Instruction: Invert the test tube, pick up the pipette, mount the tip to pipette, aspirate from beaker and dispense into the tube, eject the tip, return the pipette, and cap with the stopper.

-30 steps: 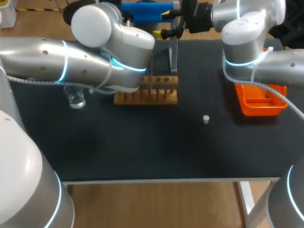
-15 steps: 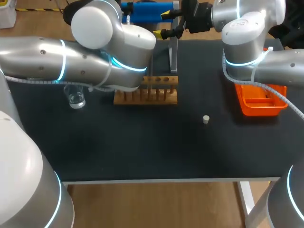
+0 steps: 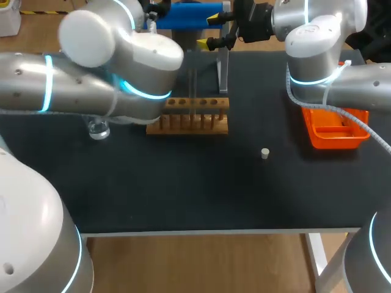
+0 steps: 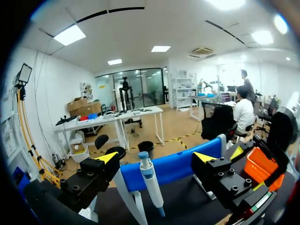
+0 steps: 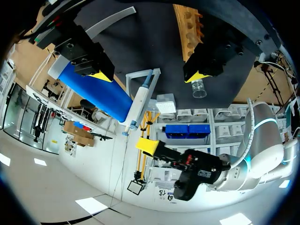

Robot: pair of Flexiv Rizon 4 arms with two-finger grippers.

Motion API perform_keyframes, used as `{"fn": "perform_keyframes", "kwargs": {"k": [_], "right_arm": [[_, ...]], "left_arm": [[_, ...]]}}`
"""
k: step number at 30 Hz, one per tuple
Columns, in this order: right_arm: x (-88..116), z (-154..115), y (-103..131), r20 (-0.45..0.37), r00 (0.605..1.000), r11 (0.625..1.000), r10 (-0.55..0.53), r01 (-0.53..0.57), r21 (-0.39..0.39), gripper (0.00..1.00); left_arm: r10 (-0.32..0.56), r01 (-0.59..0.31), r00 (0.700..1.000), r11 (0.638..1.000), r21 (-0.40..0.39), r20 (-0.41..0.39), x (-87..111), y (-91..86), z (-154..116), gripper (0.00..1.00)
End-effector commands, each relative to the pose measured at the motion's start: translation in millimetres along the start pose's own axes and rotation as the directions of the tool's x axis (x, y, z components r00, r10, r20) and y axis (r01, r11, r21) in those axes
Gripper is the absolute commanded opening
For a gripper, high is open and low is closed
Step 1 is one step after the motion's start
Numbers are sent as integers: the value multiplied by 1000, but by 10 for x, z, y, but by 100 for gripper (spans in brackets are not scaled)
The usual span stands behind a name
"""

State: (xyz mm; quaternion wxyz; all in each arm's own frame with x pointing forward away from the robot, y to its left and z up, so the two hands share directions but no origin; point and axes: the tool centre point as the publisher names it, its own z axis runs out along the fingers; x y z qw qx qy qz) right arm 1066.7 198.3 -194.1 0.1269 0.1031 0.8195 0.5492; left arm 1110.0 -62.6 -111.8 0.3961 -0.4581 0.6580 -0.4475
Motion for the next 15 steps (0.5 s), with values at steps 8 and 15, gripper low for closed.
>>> {"fn": "perform_keyframes", "kwargs": {"k": [8,15], "right_arm": [[-7,-5,2,-3,1000,1000,0,0,2,100],[-7,-5,2,-3,1000,1000,0,0,2,100]], "left_arm": [[142,-106,884,989,104,-446,-13,3,-908,100],[246,-191,737,969,154,-629,164,115,-1159,100]]}}
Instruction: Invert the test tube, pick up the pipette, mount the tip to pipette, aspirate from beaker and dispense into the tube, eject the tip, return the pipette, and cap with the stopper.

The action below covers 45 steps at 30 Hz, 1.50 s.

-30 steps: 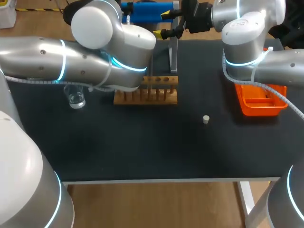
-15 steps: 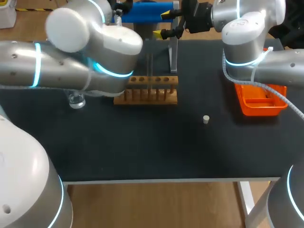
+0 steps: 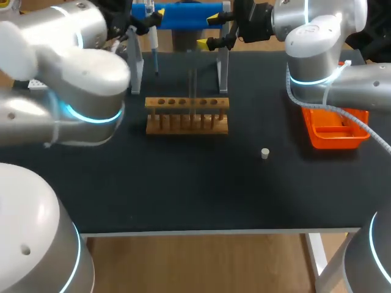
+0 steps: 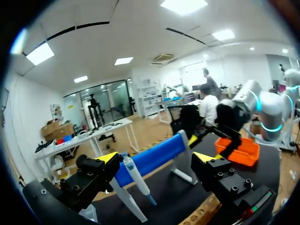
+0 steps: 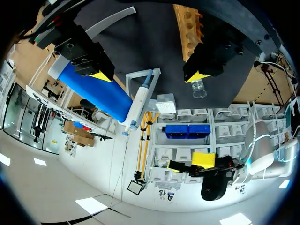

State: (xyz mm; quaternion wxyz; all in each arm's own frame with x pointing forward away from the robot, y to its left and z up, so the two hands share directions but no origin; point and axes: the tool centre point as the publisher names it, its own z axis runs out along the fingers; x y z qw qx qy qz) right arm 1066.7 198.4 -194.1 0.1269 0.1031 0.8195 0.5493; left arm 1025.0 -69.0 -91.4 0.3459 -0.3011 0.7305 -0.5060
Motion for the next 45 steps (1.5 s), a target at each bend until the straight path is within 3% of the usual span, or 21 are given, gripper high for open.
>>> {"fn": "perform_keyframes", "kwargs": {"k": [1,5,8,13,18,24,32,45], "right_arm": [[-7,-5,2,-3,1000,1000,0,0,2,100],[-7,-5,2,-3,1000,1000,0,0,2,100],[-7,-5,2,-3,1000,1000,0,0,2,100],[-7,-5,2,-3,1000,1000,0,0,2,100],[-7,-5,2,-3,1000,1000,0,0,2,100],[-7,-5,2,-3,1000,1000,0,0,2,100],[-7,-5,2,-3,1000,1000,0,0,2,100],[-7,-5,2,-3,1000,1000,0,0,2,100]], "left_arm": [[51,-39,913,998,39,-404,50,101,-374,100],[74,-55,842,997,51,-534,182,185,-460,100],[64,-43,807,998,48,-588,264,274,-500,100],[55,-50,767,998,26,-639,404,413,-494,100],[64,-47,693,998,44,-718,553,526,-436,100],[64,-66,640,997,28,-766,733,672,-325,100],[67,-68,625,997,32,-778,958,848,-191,100],[98,-103,672,994,38,-734,1131,986,-48,100]]}}
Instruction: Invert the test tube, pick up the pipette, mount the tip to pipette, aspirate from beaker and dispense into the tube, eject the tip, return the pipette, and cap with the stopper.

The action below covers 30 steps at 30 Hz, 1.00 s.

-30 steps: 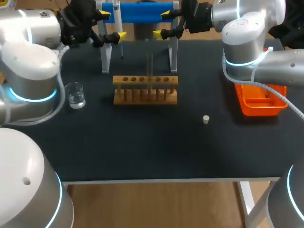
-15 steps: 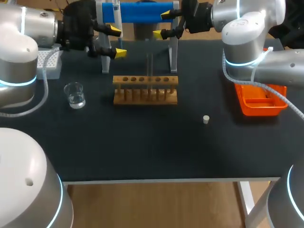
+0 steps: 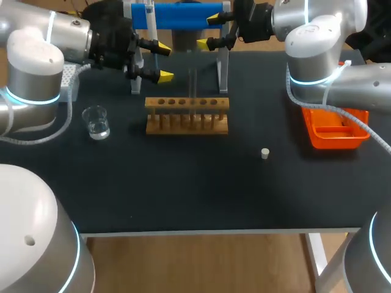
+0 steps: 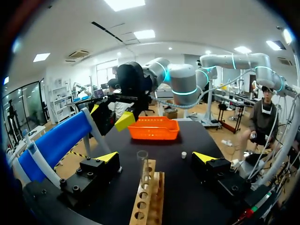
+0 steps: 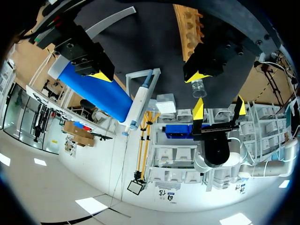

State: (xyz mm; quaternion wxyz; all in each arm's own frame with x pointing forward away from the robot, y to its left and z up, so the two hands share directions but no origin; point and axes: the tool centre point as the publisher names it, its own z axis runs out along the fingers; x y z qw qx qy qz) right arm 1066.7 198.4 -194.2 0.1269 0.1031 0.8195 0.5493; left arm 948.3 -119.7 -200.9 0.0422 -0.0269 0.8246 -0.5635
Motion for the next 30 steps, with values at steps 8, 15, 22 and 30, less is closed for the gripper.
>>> {"fn": "perform_keyframes", "kwargs": {"k": [8,15,22,30], "right_arm": [[-8,-6,3,-3,1000,1000,0,0,3,100],[-8,-6,3,-3,1000,1000,0,0,3,100],[-8,-6,3,-3,1000,1000,0,0,3,100],[-8,-6,3,-3,1000,1000,0,0,3,100]], "left_arm": [[-11,11,999,1000,-26,30,-49,127,217,100],[-23,26,999,998,-51,47,-115,208,366,100],[-42,48,997,995,-91,67,-161,297,513,100],[-42,50,997,991,-122,61,-198,363,606,100]]}}
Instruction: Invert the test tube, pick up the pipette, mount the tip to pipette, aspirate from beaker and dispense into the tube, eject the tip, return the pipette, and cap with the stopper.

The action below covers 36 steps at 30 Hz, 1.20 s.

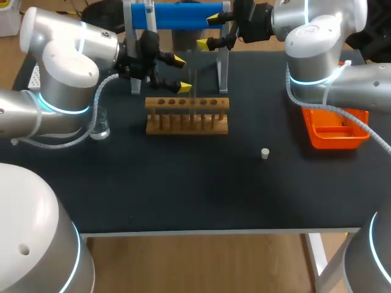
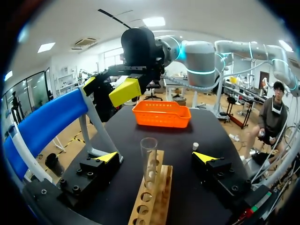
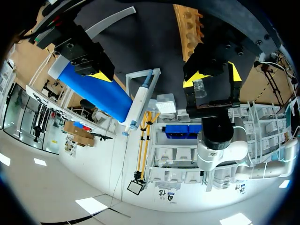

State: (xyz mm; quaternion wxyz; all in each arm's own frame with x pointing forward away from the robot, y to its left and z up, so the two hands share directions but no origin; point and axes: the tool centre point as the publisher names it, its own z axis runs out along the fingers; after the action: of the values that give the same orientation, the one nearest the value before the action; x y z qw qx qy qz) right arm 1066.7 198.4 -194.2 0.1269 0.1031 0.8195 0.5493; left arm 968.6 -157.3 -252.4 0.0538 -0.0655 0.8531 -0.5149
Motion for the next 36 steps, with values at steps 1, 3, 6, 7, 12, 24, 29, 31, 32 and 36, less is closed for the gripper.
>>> {"fn": "perform_keyframes", "kwargs": {"k": [1,3,6,7,12,24,29,31,32,36], "right_arm": [[-7,-6,3,-3,1000,1000,0,0,3,100],[-7,-6,3,-3,1000,1000,0,0,3,100],[-7,-6,3,-3,1000,1000,0,0,3,100],[-7,-6,3,-3,1000,1000,0,0,3,100],[-7,-6,3,-3,1000,1000,0,0,3,100],[-7,-6,3,-3,1000,1000,0,0,3,100],[-7,-6,3,-3,1000,1000,0,0,3,100],[-7,-6,3,-3,1000,1000,0,0,3,100],[-7,-6,3,-3,1000,1000,0,0,3,100],[-7,-6,3,-3,1000,1000,0,0,3,100]], "left_arm": [[1,-1,1000,1000,-13,-4,-57,16,67,100],[3,-3,1000,1000,-21,-3,-69,26,92,100],[5,-5,1000,1000,-30,0,-87,43,137,100],[6,-6,1000,999,-36,-1,-91,46,156,100],[11,-11,1000,998,-66,6,-112,60,223,100],[9,-2,998,995,-102,69,-124,79,330,100],[11,-4,998,994,-108,69,-122,108,361,100],[27,-17,997,991,-135,70,-119,123,378,100],[24,-15,997,992,-128,68,-117,130,384,100],[29,-21,998,991,-130,56,-100,158,423,100]]}}
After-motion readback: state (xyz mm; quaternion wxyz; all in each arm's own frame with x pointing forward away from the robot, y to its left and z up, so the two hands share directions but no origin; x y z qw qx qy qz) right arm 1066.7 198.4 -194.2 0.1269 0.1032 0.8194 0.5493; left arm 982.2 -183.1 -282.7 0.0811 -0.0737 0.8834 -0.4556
